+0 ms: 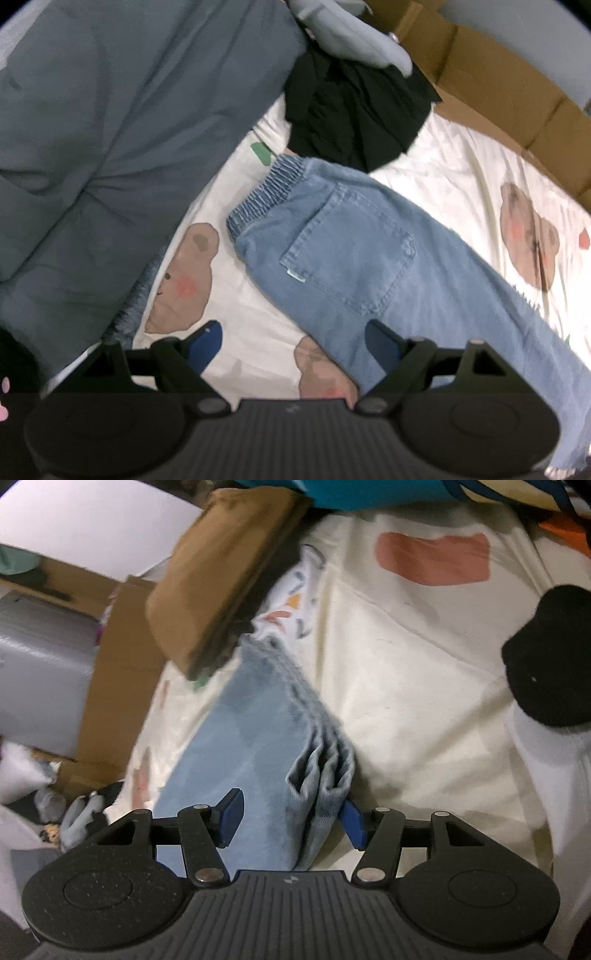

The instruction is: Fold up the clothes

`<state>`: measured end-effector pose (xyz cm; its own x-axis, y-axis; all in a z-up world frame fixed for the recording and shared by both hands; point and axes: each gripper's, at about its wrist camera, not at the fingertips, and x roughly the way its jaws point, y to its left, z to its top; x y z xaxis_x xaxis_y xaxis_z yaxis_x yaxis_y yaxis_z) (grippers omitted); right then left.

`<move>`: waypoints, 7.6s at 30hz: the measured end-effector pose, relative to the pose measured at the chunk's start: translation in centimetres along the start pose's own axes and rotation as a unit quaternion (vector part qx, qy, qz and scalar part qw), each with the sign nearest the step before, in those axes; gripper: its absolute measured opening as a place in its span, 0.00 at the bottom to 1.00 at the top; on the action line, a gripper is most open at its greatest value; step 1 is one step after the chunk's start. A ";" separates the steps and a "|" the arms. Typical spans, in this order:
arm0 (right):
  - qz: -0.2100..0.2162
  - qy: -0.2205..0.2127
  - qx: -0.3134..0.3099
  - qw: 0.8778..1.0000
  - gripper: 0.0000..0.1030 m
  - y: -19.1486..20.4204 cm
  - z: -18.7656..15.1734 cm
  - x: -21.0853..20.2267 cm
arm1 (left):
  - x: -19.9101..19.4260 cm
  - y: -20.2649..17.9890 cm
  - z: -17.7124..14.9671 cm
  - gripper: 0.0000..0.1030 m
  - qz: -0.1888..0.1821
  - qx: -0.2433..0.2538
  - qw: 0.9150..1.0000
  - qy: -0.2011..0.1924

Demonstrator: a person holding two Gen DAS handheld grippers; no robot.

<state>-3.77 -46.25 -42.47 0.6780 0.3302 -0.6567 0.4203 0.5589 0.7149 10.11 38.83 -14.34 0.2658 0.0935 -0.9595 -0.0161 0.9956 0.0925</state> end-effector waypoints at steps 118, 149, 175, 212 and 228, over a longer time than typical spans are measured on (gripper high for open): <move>0.011 0.198 -0.260 0.945 0.08 30.9 14.9 -6.7 | 11.9 -18.0 -11.3 0.55 -0.276 0.232 0.931 0.047; -0.077 0.195 -0.355 0.911 0.08 42.4 13.9 -6.3 | 20.6 -28.0 -6.6 0.17 -0.399 0.233 0.884 0.074; -0.026 0.231 -0.439 0.868 0.09 53.5 9.2 -5.2 | 22.5 -35.0 0.0 0.18 -0.371 0.170 0.911 0.063; 0.049 0.373 -0.572 0.729 0.09 72.9 -15.0 10.5 | 12.5 -6.4 -8.9 0.74 -0.322 -0.044 0.944 -0.052; 0.070 0.383 -0.502 0.772 0.09 69.5 -21.6 20.1 | 12.6 -1.2 -10.1 0.80 -0.283 -0.109 0.951 -0.058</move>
<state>26.00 15.65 -11.15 -0.0432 0.5790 -0.8142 -0.5649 0.6580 0.4979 3.75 38.94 -29.25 0.3955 -0.4472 -0.8023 -0.0355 0.8654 -0.4999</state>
